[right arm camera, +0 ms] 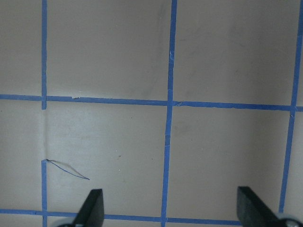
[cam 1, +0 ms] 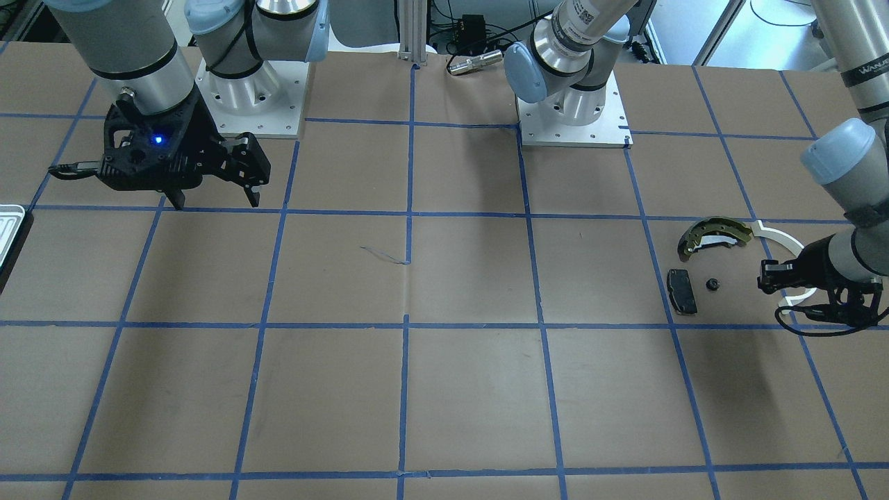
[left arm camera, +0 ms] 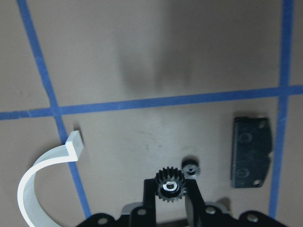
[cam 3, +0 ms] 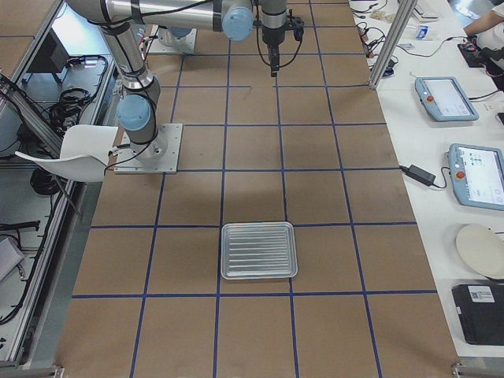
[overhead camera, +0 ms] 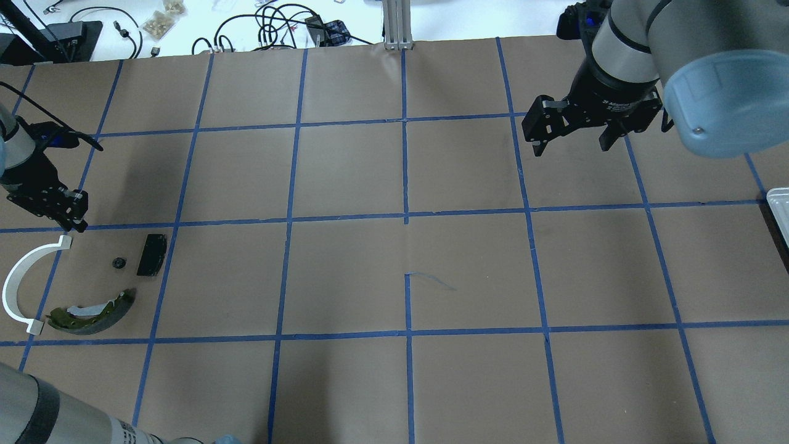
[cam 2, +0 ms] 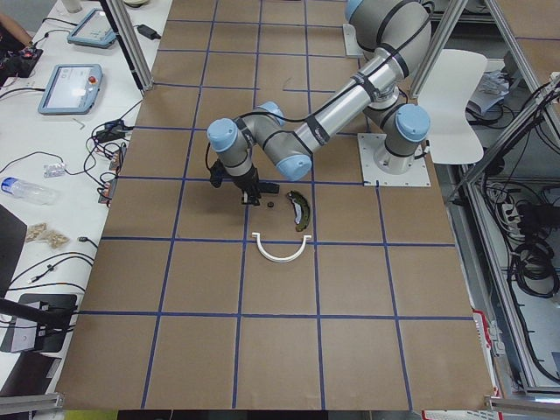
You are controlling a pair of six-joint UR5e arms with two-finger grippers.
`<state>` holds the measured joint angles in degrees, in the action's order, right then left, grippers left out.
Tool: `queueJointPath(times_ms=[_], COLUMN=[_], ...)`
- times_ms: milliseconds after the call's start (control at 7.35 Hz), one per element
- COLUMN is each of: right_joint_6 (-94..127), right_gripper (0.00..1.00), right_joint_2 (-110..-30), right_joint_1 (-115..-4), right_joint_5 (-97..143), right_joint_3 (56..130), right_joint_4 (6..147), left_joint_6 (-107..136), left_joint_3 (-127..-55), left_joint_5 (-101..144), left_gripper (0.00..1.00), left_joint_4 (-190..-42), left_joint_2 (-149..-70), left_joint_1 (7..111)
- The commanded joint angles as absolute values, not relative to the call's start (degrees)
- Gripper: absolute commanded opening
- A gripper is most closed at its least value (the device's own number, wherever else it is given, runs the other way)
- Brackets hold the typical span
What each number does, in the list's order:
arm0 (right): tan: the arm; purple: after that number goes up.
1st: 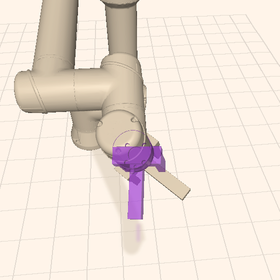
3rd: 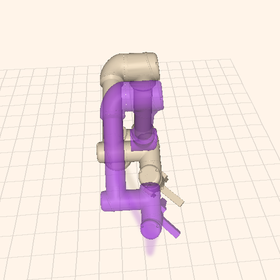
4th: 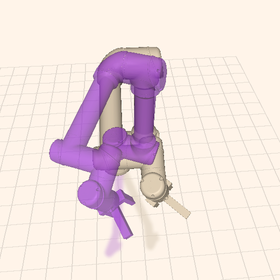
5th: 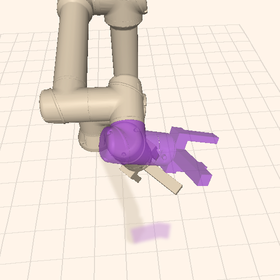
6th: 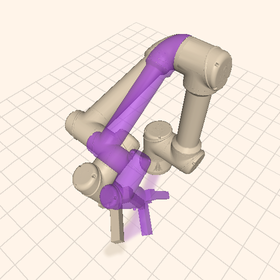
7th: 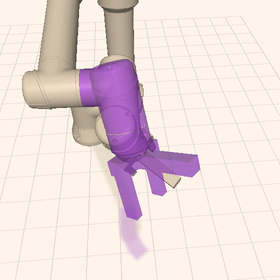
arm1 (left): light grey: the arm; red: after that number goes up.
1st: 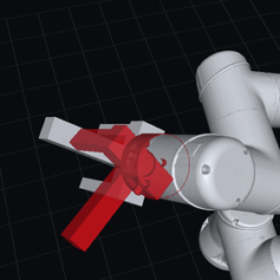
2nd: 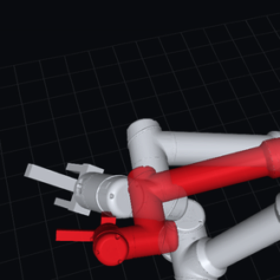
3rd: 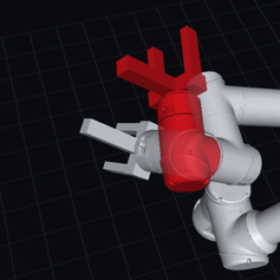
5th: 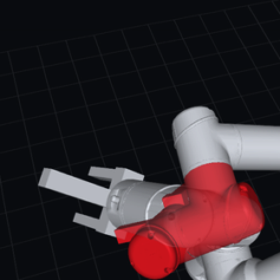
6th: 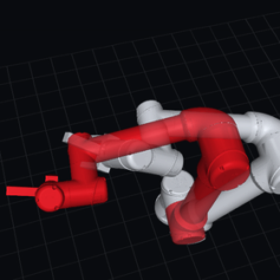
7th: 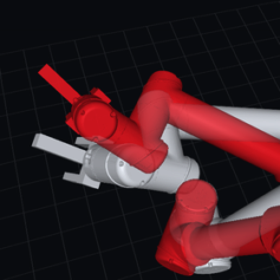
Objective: Place bearing gear from tray to pile
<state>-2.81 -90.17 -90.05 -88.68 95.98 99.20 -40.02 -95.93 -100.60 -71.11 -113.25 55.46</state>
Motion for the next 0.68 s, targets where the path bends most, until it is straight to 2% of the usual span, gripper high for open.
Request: queueJointPath(times_ms=[0,545], right_joint_6=[-2.81,-2.81], right_gripper=[1.0,1.0], right_joint_2=[-90.09,-90.09], right_joint_1=[-90.0,-90.09], right_joint_5=[-88.68,-88.68], right_joint_3=[95.98,95.98], right_joint_4=[99.32,99.58], left_joint_6=[-41.57,-43.33], left_joint_3=[-97.46,-104.57], left_joint_5=[-100.46,-100.81], left_gripper=[0.0,0.0], left_joint_4=[-70.58,-61.37], left_joint_2=[-114.87,-114.87], left_joint_1=[54.67,54.67])
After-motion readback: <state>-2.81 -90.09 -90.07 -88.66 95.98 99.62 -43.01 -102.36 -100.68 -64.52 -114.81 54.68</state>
